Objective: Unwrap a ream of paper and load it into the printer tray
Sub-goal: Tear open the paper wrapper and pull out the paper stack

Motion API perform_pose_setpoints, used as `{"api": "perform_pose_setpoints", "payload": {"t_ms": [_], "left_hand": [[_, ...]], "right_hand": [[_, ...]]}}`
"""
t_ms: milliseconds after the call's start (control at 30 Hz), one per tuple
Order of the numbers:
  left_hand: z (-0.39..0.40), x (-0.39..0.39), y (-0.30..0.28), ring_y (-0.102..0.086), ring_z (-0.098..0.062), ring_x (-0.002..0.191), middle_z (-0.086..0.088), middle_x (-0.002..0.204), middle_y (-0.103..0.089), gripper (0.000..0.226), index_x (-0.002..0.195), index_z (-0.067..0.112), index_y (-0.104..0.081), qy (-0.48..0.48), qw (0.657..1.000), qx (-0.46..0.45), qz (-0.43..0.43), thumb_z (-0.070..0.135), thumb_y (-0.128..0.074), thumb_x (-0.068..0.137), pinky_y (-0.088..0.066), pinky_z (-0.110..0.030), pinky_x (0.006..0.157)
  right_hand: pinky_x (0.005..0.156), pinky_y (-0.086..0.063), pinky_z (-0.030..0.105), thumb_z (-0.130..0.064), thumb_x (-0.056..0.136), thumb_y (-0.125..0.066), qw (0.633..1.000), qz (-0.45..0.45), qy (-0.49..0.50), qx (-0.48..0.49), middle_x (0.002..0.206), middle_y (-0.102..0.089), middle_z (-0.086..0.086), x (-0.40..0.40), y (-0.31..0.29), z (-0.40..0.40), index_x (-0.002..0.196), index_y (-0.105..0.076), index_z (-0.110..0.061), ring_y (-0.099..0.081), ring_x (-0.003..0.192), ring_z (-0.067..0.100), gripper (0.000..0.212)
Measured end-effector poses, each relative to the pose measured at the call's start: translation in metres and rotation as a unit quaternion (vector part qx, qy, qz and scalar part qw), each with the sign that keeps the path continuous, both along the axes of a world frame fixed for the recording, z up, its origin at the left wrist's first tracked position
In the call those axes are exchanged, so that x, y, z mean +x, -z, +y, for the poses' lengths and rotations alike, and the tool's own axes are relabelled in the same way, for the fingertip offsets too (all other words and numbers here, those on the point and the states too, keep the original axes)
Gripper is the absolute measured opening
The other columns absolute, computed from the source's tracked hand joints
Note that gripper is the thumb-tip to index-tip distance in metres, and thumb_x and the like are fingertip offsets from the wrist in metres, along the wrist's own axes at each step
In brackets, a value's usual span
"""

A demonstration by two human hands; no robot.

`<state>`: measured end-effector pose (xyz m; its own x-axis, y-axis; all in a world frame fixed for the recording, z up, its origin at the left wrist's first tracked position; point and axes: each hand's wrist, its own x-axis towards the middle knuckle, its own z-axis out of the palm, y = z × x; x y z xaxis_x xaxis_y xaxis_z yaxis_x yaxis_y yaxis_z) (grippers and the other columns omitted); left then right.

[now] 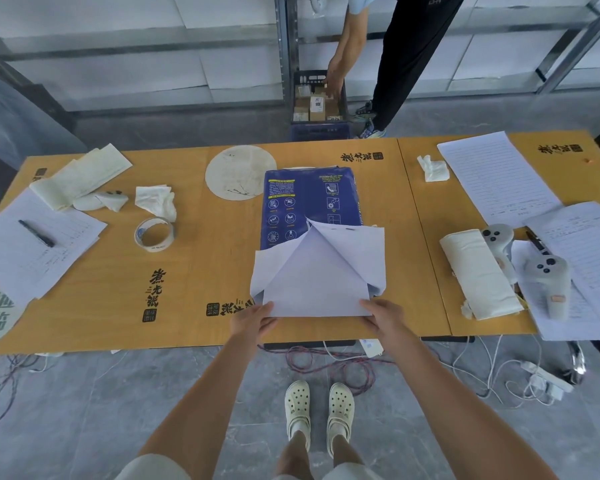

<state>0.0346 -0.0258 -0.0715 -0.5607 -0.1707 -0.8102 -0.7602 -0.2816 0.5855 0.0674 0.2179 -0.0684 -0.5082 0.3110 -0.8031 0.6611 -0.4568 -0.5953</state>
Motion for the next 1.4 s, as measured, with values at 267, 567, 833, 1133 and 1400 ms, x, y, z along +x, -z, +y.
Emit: {"api": "perform_pose_setpoints", "payload": {"t_ms": [267,567,833,1133,1400], "left_hand": [[-0.004,0.006,-0.012,-0.054,-0.028,0.105,-0.016,0.115,-0.055,0.028,0.116,0.003,-0.053,0.098,0.995,0.026,0.021,-0.002,-0.05,0.088,-0.046,-0.036,0.09],[0.001,0.01,-0.004,-0.052,-0.028,0.105,-0.015,0.114,-0.055,0.015,0.102,0.007,-0.058,0.095,0.993,-0.026,0.062,0.002,-0.051,0.09,-0.049,-0.04,0.09],[-0.01,0.041,-0.016,-0.056,-0.024,0.084,-0.009,0.094,-0.058,0.032,0.11,0.015,-0.051,0.109,0.991,0.019,0.074,-0.008,-0.047,0.088,-0.051,-0.034,0.07],[-0.027,0.109,-0.034,-0.057,-0.021,0.077,-0.009,0.093,-0.061,0.031,0.105,0.015,-0.051,0.18,0.98,0.0,0.091,-0.007,-0.05,0.083,-0.048,-0.026,0.061],[-0.051,0.174,-0.056,-0.057,-0.017,0.075,-0.009,0.092,-0.06,0.031,0.113,0.009,-0.045,0.211,0.969,0.023,0.127,-0.006,-0.047,0.086,-0.046,-0.027,0.063]], "right_hand": [[0.058,-0.05,0.029,0.0,0.083,-0.056,0.995,-0.031,-0.095,-0.031,0.083,-0.059,0.009,-0.003,-0.015,0.01,0.085,-0.057,-0.005,-0.057,0.074,0.02,0.005],[0.075,-0.052,0.035,0.002,0.085,-0.055,0.991,0.012,-0.134,0.001,0.114,-0.058,0.016,-0.003,-0.017,0.009,0.127,-0.053,-0.002,-0.054,0.101,0.027,0.042],[0.049,-0.052,0.026,0.007,0.085,-0.051,0.99,0.042,-0.133,-0.031,0.108,-0.058,0.013,0.038,-0.032,0.007,0.13,-0.05,-0.009,-0.058,0.085,0.023,0.047],[0.06,-0.05,0.036,0.017,0.08,-0.05,0.992,0.054,-0.117,0.018,0.114,-0.054,0.014,0.107,-0.045,-0.009,0.132,-0.049,-0.009,-0.055,0.094,0.033,0.059],[0.06,-0.047,0.034,0.02,0.078,-0.048,0.99,0.09,-0.106,0.035,0.105,-0.056,0.015,0.184,-0.059,-0.031,0.124,-0.054,-0.006,-0.055,0.073,0.023,0.053]]}}
